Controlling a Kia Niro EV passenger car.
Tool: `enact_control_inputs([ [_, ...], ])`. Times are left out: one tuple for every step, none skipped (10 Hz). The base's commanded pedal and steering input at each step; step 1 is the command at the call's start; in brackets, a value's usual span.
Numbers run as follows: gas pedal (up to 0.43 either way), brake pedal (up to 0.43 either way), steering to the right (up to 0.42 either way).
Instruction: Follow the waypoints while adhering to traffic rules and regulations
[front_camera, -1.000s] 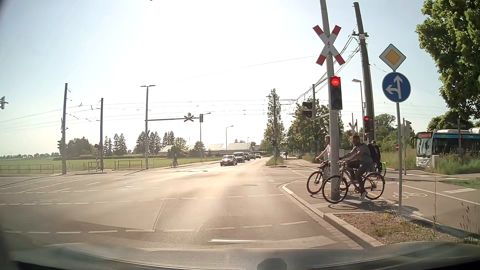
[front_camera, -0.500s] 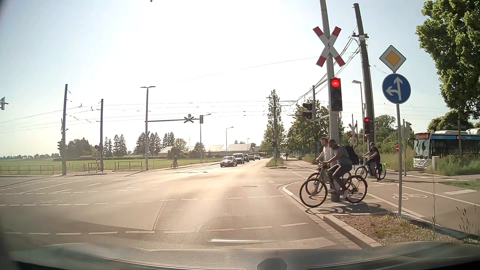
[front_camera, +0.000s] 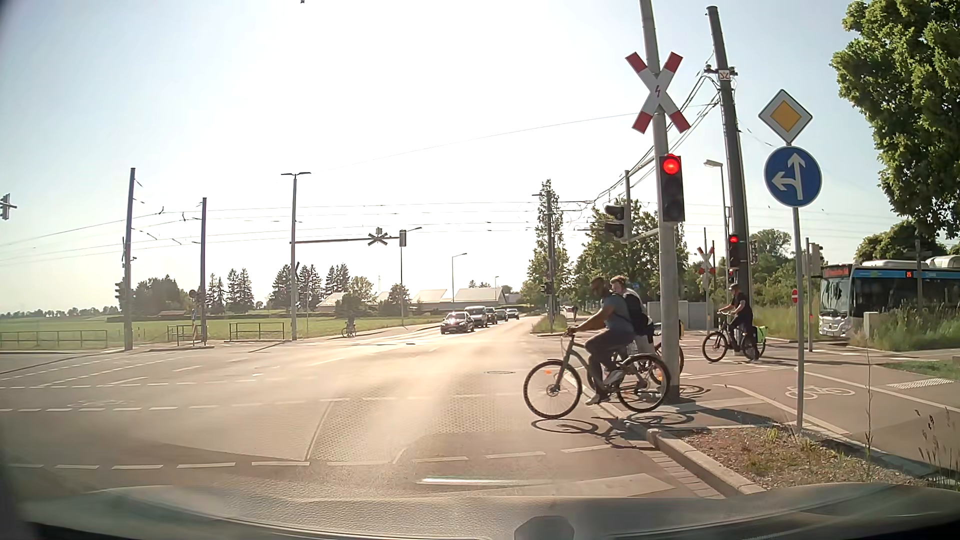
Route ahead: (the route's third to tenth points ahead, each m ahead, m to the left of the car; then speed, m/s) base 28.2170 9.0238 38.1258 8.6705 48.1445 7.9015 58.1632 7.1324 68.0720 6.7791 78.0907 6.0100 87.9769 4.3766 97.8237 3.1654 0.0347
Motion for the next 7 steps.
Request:
enact_control_inputs([
  [0.0, 0.25, -0.029],
  [0.0, 0.244, -0.029],
  [0.0, 0.244, -0.029],
  [0.0, 0.244, -0.028],
  [0.0, 0.244, -0.027],
  [0.0, 0.238, -0.027],
  [0.0, 0.238, -0.027],
])
